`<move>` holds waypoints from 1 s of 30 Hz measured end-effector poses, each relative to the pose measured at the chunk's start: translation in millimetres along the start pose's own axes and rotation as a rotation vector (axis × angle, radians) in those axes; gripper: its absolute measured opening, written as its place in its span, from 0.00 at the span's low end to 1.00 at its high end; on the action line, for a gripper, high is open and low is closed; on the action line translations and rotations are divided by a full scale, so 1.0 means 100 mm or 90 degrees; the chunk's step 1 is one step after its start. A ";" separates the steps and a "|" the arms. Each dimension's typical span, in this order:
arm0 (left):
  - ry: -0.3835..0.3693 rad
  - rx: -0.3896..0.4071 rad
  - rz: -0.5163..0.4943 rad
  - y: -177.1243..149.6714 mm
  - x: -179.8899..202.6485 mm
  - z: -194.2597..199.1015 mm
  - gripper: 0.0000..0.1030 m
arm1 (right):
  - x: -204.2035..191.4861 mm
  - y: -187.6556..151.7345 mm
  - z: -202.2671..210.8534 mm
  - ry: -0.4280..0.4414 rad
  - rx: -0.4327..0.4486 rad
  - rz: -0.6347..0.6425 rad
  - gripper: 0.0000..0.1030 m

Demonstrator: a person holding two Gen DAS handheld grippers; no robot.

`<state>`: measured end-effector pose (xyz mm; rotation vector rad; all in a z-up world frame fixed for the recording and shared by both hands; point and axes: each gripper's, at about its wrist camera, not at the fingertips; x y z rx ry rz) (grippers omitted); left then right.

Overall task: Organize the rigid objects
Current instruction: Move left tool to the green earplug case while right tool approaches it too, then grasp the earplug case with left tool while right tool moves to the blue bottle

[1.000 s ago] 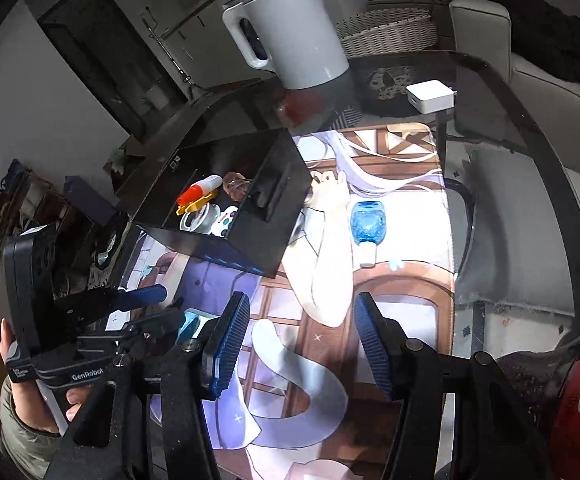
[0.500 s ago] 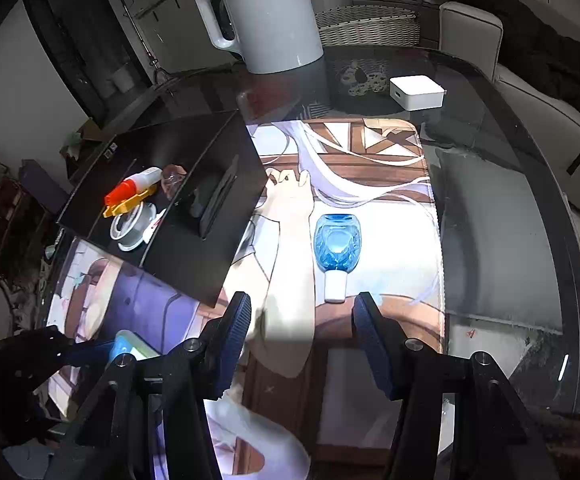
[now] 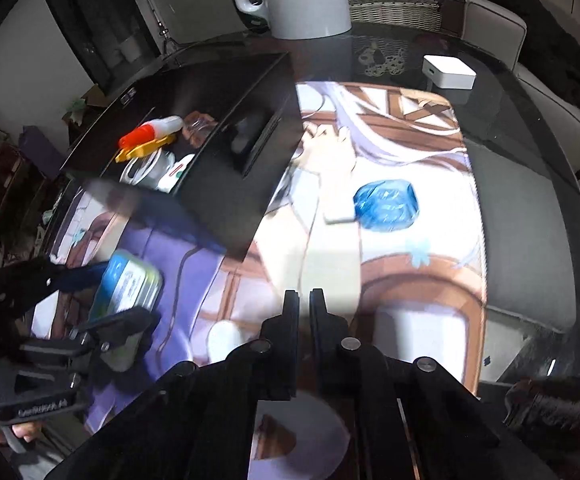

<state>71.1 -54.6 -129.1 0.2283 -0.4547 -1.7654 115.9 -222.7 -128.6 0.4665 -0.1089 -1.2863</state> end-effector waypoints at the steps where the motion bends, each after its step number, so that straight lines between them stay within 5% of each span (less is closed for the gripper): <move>1: 0.002 0.000 0.000 -0.01 0.01 0.00 0.54 | -0.05 -0.08 0.03 0.009 -0.007 0.007 0.04; 7: 0.002 -0.001 0.014 -0.04 -0.02 0.03 0.54 | -0.32 -0.44 0.17 0.079 -0.037 0.029 0.01; 10: -0.003 0.005 0.023 -0.05 -0.05 0.06 0.53 | -0.26 -0.42 0.31 0.101 -0.007 -0.001 0.04; 14: -0.004 0.011 0.027 -0.03 -0.09 0.09 0.54 | -0.02 -0.21 0.36 0.101 0.016 -0.047 0.42; 15: -0.003 0.011 0.027 -0.03 -0.09 0.08 0.54 | 0.05 -0.18 0.36 0.105 0.017 -0.059 0.45; 30: 0.000 0.007 0.025 0.03 -0.06 0.06 0.51 | 0.32 0.32 0.14 0.010 0.049 -0.072 0.45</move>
Point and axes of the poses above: each gripper's, at about its wrist camera, not at the fingertips, and z roughly against the way its jaws point, x to its right, y to its top, and after that the axes turned 6 degrees about -z, right-handed
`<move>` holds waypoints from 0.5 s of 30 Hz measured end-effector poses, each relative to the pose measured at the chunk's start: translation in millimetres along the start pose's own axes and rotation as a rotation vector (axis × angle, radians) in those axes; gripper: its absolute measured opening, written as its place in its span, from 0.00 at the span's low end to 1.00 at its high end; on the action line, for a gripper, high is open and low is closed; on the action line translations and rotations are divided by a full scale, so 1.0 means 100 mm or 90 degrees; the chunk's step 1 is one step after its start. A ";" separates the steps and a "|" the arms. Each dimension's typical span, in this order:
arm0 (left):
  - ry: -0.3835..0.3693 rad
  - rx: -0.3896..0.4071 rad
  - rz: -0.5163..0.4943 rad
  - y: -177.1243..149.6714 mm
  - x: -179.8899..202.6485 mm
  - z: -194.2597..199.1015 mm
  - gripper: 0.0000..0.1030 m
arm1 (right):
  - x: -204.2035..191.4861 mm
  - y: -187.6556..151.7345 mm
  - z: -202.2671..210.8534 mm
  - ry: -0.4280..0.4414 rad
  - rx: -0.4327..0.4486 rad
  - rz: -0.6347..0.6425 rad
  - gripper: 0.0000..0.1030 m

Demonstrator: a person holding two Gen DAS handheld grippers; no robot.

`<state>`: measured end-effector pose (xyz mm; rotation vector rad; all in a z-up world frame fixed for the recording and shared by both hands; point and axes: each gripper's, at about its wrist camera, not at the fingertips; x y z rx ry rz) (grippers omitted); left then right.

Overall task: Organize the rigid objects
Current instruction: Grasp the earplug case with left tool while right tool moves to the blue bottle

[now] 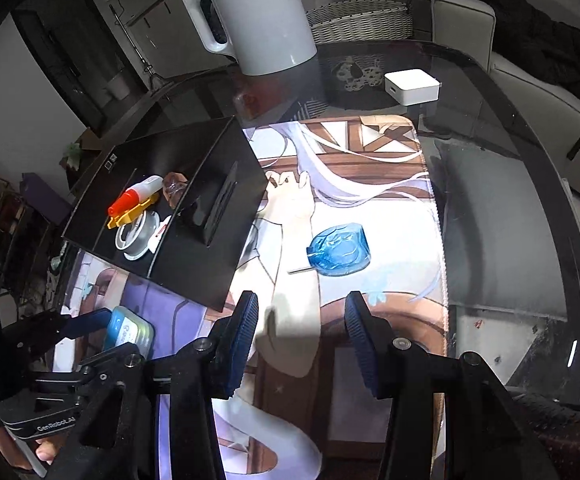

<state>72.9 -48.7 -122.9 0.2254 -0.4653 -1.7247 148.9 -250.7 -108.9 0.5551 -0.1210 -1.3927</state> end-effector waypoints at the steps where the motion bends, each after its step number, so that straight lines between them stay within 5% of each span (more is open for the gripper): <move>1: 0.007 0.005 -0.001 0.01 0.00 0.00 0.51 | -0.02 0.02 -0.03 -0.009 0.000 0.011 0.45; 13: 0.025 0.022 0.013 0.18 -0.17 -0.07 0.50 | 0.00 0.25 -0.33 -0.020 -0.012 -0.002 0.45; 15: 0.024 0.022 0.014 0.18 -0.18 -0.07 0.50 | -0.02 0.24 -0.34 -0.034 -0.010 0.004 0.35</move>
Point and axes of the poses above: each gripper's, at about its wrist camera, not at the fingertips, and z roughly against the way its jaws point, x to its right, y to its top, and after that the axes turned 6 degrees about -z, right-handed
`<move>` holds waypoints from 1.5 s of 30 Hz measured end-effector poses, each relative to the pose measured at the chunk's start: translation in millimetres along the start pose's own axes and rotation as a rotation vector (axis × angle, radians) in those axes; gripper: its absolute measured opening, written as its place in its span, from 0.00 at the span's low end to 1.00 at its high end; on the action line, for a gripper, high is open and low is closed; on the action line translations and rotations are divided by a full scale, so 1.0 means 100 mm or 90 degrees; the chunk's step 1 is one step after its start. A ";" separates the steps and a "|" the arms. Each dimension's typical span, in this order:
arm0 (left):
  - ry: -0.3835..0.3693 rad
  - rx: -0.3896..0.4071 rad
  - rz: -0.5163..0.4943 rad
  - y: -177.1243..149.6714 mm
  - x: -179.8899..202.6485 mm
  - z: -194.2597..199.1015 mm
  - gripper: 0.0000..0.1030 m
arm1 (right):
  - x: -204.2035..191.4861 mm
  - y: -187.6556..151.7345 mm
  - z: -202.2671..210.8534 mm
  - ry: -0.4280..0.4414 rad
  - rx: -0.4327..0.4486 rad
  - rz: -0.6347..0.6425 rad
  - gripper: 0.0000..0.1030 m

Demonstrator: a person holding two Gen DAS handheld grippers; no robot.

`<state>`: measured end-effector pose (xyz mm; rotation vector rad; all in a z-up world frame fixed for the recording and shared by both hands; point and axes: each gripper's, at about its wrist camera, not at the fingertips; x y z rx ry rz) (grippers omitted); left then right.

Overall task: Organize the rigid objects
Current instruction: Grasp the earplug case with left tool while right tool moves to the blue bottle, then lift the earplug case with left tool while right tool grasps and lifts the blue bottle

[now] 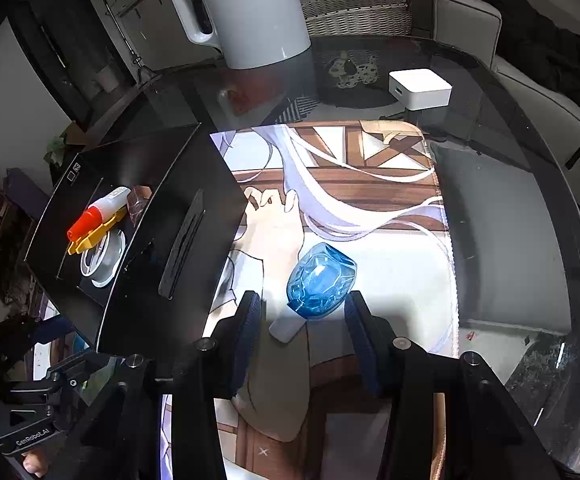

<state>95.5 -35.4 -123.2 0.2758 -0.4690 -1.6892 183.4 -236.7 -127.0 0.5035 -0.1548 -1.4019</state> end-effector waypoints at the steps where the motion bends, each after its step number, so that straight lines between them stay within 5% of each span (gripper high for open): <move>1: 0.001 -0.001 0.000 0.00 0.00 0.00 0.50 | -0.03 -0.01 0.00 -0.013 0.000 0.011 0.29; 4: 0.001 -0.003 0.003 -0.03 0.01 0.01 0.50 | -0.04 -0.07 0.02 -0.014 -0.011 0.032 0.13; 23: -0.003 -0.015 -0.007 -0.21 0.10 0.09 0.54 | -0.63 -1.13 0.43 0.102 -0.077 0.109 0.13; 25: -0.006 -0.017 -0.005 -0.22 0.08 0.08 0.54 | -0.58 -1.06 0.44 0.113 -0.071 0.093 0.18; 27: -0.003 -0.019 -0.007 -0.23 0.07 0.07 0.54 | -0.52 -0.97 0.46 0.116 -0.061 0.080 0.38; 29: -0.001 -0.021 -0.005 -0.23 0.06 0.05 0.54 | -0.47 -0.89 0.44 0.116 -0.054 0.064 0.45; 42: 0.013 -0.026 -0.017 -0.29 0.04 0.05 0.56 | -0.86 -0.86 0.21 0.088 -0.055 0.139 0.45; 45: 0.032 -0.033 -0.025 -0.32 0.05 0.04 0.63 | -0.92 -0.86 0.19 0.075 -0.054 0.153 0.45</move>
Point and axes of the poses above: each gripper's, at about its wrist camera, not at the fingertips, and z roughly against the way its jaws point, x to its right, y to its top, and after that the axes turned 6 degrees about -z, right-handed
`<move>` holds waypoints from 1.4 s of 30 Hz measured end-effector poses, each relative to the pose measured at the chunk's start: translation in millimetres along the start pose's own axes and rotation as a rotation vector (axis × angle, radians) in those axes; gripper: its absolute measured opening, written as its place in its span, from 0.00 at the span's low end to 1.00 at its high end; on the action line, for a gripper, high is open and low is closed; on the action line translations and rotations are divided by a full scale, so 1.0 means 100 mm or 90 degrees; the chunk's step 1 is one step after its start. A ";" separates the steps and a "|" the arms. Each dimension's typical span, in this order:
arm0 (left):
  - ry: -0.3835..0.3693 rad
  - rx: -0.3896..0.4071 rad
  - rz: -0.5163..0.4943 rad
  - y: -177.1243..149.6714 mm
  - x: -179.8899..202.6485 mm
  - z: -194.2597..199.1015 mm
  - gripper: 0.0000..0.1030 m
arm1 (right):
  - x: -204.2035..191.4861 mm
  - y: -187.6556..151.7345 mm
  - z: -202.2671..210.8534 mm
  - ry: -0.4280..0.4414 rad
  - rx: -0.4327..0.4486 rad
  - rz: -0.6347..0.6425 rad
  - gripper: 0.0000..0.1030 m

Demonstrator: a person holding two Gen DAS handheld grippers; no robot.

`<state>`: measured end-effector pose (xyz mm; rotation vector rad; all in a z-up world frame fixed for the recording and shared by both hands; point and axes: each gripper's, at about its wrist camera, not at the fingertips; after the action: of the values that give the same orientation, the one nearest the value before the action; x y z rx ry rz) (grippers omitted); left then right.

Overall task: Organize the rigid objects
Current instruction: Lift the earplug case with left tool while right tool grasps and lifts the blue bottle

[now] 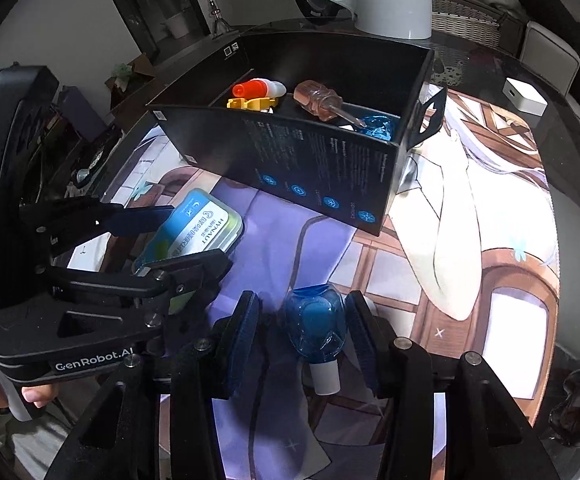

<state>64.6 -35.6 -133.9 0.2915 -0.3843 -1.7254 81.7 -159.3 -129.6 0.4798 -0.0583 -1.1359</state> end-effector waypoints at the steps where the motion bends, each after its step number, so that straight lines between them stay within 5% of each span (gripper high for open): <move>1: -0.001 0.001 0.003 -0.01 -0.01 0.00 0.66 | 0.00 0.00 0.00 -0.001 0.000 -0.002 0.45; 5: 0.017 -0.003 -0.014 -0.04 0.02 0.00 0.67 | -0.02 0.00 -0.02 -0.018 0.001 0.003 0.33; 10: 0.024 -0.006 -0.014 -0.03 0.05 -0.01 0.67 | -0.04 0.01 -0.03 -0.023 -0.001 0.004 0.31; 13: 0.025 -0.002 -0.020 -0.02 0.06 0.01 0.53 | -0.05 -0.01 -0.03 -0.031 0.002 0.011 0.31; 23: 0.020 0.032 0.001 0.02 -0.02 0.15 0.53 | -0.01 -0.01 0.06 0.014 0.019 -0.018 0.30; 32: 0.025 0.192 -0.020 0.07 0.01 0.73 0.53 | -0.02 0.03 0.59 0.044 0.169 -0.024 0.30; 42: 0.102 0.446 -0.036 0.03 0.03 1.48 0.53 | -0.27 -0.13 1.33 -0.015 0.419 0.040 0.30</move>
<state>6.9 -25.2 2.6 0.9450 -0.8618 -1.5574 21.3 -184.7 -10.4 1.0402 -0.4746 -1.0452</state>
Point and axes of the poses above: each gripper's, at about its wrist camera, not at the fingertips, and z roughly against the way its jaws point, x to its right, y to its top, and after that the axes turned 6 degrees about -z, right-handed
